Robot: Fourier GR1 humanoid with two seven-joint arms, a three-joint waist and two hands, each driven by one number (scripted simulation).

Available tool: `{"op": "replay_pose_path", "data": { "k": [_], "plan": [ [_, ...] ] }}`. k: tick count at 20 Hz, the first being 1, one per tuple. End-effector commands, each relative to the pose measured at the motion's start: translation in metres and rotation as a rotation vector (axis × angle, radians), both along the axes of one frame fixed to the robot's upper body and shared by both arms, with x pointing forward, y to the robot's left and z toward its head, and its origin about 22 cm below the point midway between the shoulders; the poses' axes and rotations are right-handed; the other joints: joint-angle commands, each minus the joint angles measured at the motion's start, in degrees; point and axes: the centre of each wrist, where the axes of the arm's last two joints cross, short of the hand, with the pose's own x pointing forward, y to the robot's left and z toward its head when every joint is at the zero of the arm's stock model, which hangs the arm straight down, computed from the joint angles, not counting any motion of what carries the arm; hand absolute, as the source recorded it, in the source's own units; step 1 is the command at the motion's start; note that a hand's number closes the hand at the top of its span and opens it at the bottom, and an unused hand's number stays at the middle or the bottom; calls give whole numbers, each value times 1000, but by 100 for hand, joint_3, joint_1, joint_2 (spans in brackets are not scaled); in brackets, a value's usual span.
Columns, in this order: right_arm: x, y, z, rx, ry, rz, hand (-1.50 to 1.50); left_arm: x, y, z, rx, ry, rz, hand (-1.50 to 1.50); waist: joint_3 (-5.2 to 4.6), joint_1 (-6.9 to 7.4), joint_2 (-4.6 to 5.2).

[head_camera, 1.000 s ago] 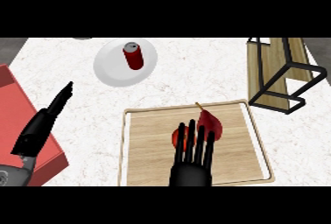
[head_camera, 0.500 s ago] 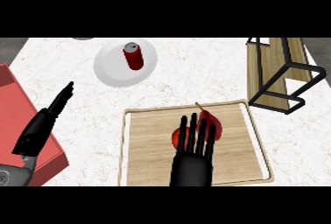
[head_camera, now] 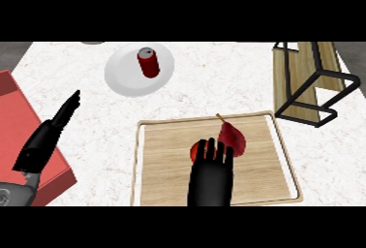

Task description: Pick the tomato from the tray and place it in the tiered shelf

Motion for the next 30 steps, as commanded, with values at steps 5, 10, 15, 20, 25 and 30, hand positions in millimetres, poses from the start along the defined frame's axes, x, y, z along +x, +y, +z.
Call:
{"op": "replay_pose_path", "data": {
  "k": [5,10,15,20,25,30],
  "plan": [
    [14,-2,-20,45,26,-105,150,-5,-15,-32,-31,36,8,0,-63,-35,127],
    [69,-24,1,158,163,-120,150,7,-13,-7,-21,23,-4,0,-56,79,207],
    [122,-53,39,413,389,-102,150,7,-24,-2,-22,-7,-60,0,-51,319,341],
    [195,-51,80,378,253,-128,150,9,-21,-8,-12,25,-46,0,-63,260,242],
    [207,-31,104,356,-24,-55,150,12,-15,-2,-19,29,-28,0,-62,157,182],
    [208,-19,177,405,-311,-9,150,8,-12,-14,-15,28,-6,0,-68,42,145]
  ]
}}
